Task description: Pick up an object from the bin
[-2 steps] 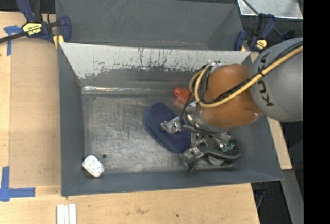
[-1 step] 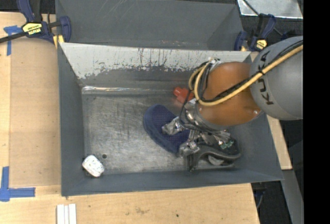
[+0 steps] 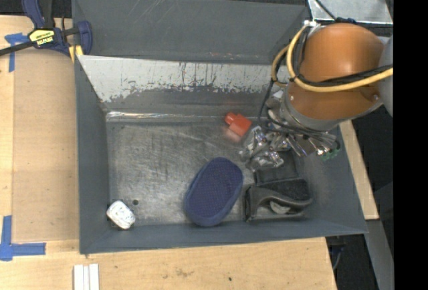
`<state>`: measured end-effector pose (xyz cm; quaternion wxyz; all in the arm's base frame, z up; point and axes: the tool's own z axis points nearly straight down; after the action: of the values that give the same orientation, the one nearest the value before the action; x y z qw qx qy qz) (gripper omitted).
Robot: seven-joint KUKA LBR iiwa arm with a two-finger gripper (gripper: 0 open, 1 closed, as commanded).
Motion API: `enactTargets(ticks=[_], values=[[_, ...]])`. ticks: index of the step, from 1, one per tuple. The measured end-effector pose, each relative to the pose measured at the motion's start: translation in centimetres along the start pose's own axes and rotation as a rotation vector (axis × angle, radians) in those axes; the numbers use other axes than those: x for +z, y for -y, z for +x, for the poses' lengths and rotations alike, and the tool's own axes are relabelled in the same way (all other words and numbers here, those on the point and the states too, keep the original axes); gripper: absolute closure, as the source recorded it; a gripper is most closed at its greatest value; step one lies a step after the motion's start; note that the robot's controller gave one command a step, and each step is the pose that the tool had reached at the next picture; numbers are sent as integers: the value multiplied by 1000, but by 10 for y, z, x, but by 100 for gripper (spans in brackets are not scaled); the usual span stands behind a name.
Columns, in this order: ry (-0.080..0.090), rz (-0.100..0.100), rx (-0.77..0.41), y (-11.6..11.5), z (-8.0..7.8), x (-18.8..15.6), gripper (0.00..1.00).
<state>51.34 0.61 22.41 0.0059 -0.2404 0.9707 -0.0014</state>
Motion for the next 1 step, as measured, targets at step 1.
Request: enactTargets(ticks=[1], values=[[-8, -5, 1, -1, 2, 4, 0]])
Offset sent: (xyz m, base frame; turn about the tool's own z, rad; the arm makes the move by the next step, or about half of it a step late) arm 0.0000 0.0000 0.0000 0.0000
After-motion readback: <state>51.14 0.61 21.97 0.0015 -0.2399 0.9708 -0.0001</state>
